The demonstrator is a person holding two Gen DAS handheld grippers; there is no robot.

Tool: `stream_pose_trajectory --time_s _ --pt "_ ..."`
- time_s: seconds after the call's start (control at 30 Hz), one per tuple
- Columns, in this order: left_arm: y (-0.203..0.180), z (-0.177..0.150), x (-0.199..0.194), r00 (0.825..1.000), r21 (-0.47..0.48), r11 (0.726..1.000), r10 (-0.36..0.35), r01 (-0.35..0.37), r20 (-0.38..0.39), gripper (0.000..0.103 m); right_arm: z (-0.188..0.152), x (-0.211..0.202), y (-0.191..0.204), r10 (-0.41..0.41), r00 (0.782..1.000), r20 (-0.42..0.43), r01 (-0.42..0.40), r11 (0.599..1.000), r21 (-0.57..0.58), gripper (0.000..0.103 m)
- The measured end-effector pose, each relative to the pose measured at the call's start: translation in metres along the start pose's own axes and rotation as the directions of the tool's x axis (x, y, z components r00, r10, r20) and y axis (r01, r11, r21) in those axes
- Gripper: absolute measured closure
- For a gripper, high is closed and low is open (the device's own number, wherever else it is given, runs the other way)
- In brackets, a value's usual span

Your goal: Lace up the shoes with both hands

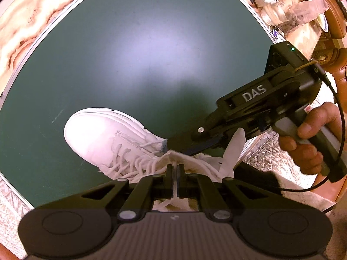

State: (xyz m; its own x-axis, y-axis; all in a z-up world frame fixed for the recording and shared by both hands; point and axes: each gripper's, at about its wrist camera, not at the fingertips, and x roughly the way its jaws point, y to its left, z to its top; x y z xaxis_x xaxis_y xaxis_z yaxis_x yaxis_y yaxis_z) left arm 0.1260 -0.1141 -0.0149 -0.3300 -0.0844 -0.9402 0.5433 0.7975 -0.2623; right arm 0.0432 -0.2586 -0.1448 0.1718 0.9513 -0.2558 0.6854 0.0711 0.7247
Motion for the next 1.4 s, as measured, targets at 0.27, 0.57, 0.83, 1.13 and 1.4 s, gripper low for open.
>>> stream_pose_trajectory --time_s 0.27,0.57,0.83,1.13,1.4 --pt "0.007 -0.009 0.002 1.0 -0.025 1.0 -0.013 0.014 0.026 0.101 -0.005 0.005 0.006 0.01 1.0 0.026 -0.008 0.996 -0.085 0.1" --pt "0.007 -0.013 0.002 0.999 -0.038 0.999 -0.001 0.002 0.034 0.093 -0.082 0.013 0.096 -0.278 0.878 0.39 0.473 0.378 -0.796 0.098" --pt "0.007 -0.024 0.002 0.999 -0.038 0.999 0.014 -0.013 0.042 0.089 -0.073 0.001 0.088 -0.33 0.718 0.613 0.662 0.054 -0.747 0.102" --pt "0.005 -0.03 -0.001 0.997 -0.057 0.998 0.019 -0.014 0.08 0.089 -0.008 -0.042 0.053 -0.122 0.984 0.13 0.166 0.895 -0.414 0.076" --pt "0.005 -0.035 -0.002 0.995 -0.062 0.998 0.025 -0.019 0.098 0.089 -0.008 -0.015 0.002 -0.014 0.998 0.061 0.021 0.995 -0.102 0.075"
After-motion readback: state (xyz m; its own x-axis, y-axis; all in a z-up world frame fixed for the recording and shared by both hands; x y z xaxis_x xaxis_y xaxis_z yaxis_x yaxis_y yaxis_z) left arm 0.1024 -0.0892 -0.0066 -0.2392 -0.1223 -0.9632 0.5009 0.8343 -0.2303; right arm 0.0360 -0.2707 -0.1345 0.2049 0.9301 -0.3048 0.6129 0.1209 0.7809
